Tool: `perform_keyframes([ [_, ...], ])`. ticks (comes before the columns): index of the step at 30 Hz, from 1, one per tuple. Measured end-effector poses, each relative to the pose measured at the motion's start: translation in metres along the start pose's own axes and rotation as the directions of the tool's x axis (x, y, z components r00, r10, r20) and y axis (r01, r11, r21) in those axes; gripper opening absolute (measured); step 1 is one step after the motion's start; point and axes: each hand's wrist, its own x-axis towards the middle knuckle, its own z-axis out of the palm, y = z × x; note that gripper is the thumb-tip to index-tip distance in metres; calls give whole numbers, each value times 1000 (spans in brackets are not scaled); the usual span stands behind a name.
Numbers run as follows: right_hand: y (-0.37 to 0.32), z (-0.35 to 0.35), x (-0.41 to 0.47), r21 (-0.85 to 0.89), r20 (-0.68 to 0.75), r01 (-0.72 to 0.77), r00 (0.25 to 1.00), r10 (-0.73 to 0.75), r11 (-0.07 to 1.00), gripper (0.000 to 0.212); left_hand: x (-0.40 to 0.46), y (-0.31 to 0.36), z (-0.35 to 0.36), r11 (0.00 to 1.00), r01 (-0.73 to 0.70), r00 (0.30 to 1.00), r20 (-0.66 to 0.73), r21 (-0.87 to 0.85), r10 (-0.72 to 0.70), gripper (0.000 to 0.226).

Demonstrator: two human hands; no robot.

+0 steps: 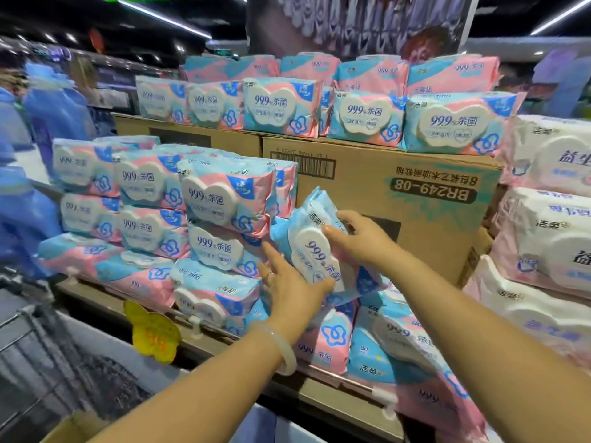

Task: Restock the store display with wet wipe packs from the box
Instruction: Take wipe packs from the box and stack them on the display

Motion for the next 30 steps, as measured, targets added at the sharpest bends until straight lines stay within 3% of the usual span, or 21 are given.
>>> perform_keyframes([
  [4, 31, -9, -18, 24, 147, -29, 989, 25, 999, 66, 14, -10, -15, 912, -302, 953, 66, 279, 296, 131],
  [6, 43, -18, -30, 71, 261, -103, 962, 81, 992, 68, 24, -7, -21, 846, -423, 906, 127, 324, 404, 130],
  [8, 57, -14, -39, 161, 288, -221, 943, 169, 962, 87, 35, 0, -23, 797, -498, 867, 206, 343, 453, 130],
  [12, 69, 3, -47, 256, 78, -238, 971, 226, 937, 77, 40, 13, -23, 854, -449, 893, 156, 265, 421, 135],
  [15, 64, -12, -44, 247, -22, -170, 983, 181, 954, 84, 30, 10, -18, 880, -441, 897, 52, 178, 439, 133],
  [18, 59, -25, -41, 193, -101, -133, 983, 155, 972, 87, 27, 0, -10, 944, -318, 948, 2, 93, 319, 134],
  [20, 62, -20, -42, 275, -67, -195, 973, 221, 941, 87, 26, -8, -8, 963, -241, 970, 56, 122, 236, 140],
  [22, 67, -8, -50, 357, 22, -288, 954, 300, 889, 89, 23, -11, -7, 942, -238, 970, 104, 237, 219, 137],
  [23, 71, -3, -52, 368, 61, -317, 946, 317, 874, 79, 21, -12, -6, 927, -253, 967, 115, 277, 229, 131],
  [26, 70, 9, -56, 345, 137, -239, 970, 203, 908, 49, 17, -7, -3, 852, -321, 947, 163, 414, 277, 110],
  [30, 53, 25, -48, 212, 104, -180, 982, 161, 961, 66, 32, -6, -12, 676, -462, 884, 240, 574, 400, 92],
])
